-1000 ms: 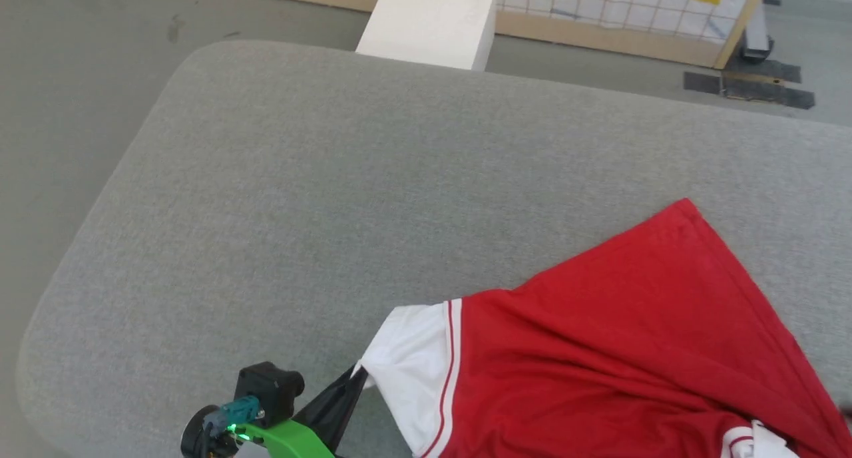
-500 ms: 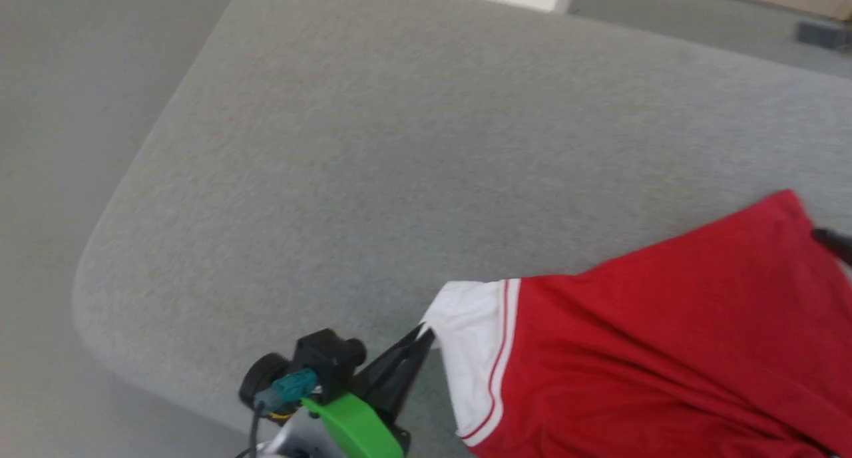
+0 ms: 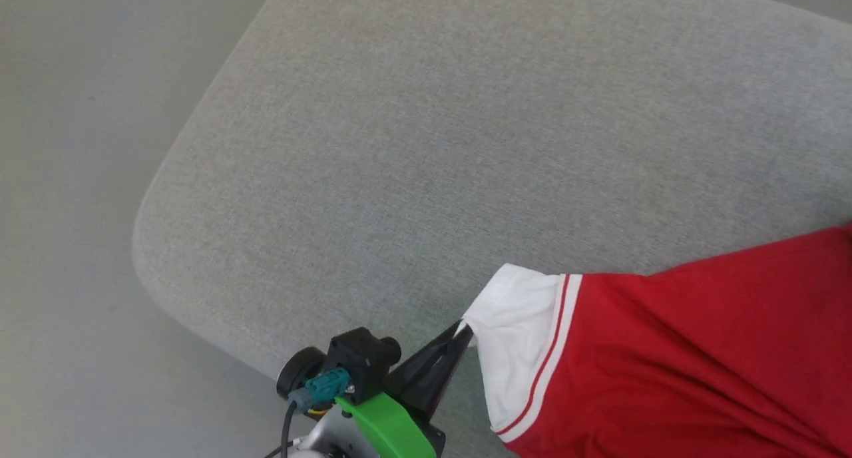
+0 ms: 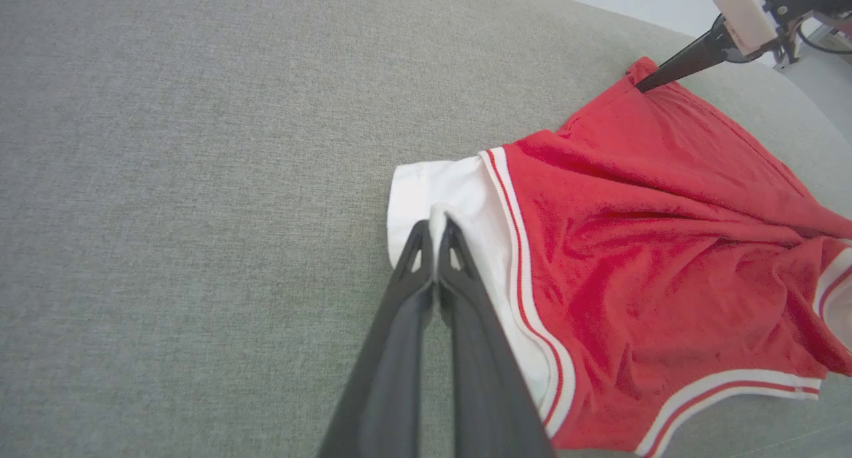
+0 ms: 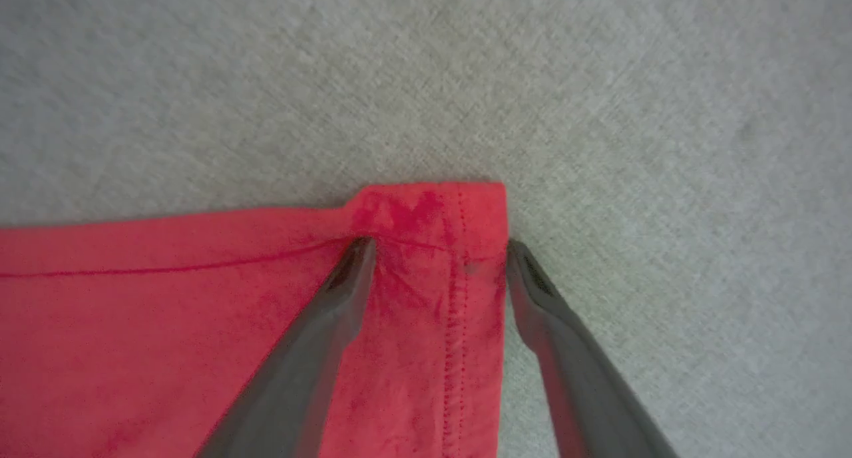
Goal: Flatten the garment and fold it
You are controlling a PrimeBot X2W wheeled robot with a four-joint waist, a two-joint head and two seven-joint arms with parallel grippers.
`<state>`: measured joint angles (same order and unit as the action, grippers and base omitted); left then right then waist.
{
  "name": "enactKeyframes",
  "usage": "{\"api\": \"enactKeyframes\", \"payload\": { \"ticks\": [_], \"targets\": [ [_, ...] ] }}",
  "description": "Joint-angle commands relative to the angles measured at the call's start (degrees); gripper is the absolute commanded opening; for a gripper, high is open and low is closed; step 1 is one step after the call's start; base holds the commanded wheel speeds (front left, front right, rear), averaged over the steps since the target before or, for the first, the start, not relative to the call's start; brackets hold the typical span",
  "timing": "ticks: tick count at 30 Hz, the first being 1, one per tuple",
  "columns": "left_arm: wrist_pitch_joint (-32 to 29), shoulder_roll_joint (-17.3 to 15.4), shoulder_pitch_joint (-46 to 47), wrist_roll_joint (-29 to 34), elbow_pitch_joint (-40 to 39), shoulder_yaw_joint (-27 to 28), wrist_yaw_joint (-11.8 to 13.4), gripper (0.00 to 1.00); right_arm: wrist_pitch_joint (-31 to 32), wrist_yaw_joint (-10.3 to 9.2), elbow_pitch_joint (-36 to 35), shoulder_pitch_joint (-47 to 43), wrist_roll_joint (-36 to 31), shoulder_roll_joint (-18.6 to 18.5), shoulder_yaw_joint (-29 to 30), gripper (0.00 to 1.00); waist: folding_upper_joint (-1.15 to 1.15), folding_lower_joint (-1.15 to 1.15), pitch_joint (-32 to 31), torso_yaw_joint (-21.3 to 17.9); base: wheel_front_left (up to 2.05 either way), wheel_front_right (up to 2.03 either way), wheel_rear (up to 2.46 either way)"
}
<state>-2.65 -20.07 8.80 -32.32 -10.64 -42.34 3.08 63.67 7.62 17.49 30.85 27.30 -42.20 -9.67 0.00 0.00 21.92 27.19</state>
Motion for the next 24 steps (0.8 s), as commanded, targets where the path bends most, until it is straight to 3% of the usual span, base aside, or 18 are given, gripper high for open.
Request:
{"api": "enactKeyframes", "payload": {
  "ticks": [1, 2, 3, 12, 24],
  "targets": [
    [0.6, 0.2, 1.3, 0.3, 0.4, 0.1, -0.3, 0.00, -0.4, -0.13, 3.8, -3.2, 0.2, 1.2, -2.1, 0.63, 0.00, 0.00, 1.0, 0.9, 0.00, 0.00, 0.00],
    [0.7, 0.2, 1.3, 0.2, 0.7, 0.1, -0.4, 0.00, -0.5, -0.13, 4.0, -3.8, 0.5, 1.1, -2.6, 0.12, 0.00, 0.00, 1.0, 0.9, 0.00, 0.00, 0.00],
    [0.9, 0.1, 1.4, 0.1, 1.0, 0.2, -0.4, 0.00, -0.8, -0.13, 4.0, -4.3, 0.8, 0.9, -3.3, 0.00, 0.00, 0.00, 0.9, 0.7, 0.00, 0.00, 0.00],
    [1.8, -1.9, 1.7, -0.6, 3.0, 2.4, -0.3, 0.00, -10.8, -0.13, 5.0, -1.5, 2.6, 2.3, -2.7, 0.00, 0.00, 0.00, -4.1, -3.2, 0.00, 0.00, 0.00],
    [2.6, -8.4, 1.6, -1.3, -0.4, 9.2, 2.4, 0.00, -26.3, -0.13, -0.8, 3.2, 7.8, 1.3, -2.5, 0.00, 0.00, 0.00, -14.6, -13.2, 0.00, 0.00, 0.00]
  ]
}}
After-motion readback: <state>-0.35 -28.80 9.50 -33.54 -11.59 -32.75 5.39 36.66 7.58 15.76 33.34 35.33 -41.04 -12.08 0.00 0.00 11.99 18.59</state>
